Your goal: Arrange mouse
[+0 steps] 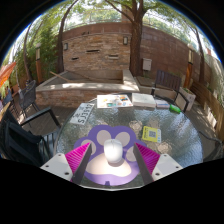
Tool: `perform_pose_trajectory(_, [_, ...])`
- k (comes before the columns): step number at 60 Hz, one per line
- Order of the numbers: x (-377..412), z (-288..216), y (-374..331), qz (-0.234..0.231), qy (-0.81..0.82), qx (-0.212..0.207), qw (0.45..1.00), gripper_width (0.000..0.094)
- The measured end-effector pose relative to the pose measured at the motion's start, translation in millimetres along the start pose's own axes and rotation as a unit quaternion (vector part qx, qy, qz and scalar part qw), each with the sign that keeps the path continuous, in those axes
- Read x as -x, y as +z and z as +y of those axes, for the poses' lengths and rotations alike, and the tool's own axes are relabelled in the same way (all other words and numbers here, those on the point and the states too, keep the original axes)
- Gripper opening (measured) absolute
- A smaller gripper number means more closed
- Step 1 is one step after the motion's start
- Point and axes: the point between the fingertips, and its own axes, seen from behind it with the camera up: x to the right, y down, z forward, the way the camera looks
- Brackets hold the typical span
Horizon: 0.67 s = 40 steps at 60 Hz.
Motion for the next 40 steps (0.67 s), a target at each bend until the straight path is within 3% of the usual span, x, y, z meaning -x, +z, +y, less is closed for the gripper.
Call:
perform_pose_trajectory(10, [7.1, -15.5, -88.1, 0.011, 0.006, -0.02, 1.0, 0.0848])
perform_pose_trajectory(22, [16.1, 4.4, -173.2, 0.016, 0.007, -0.031, 0.999, 0.0848])
perform_pose_trajectory(40, [27.8, 29.1, -225.7, 0.003, -0.002, -0.029, 1.0, 0.0851])
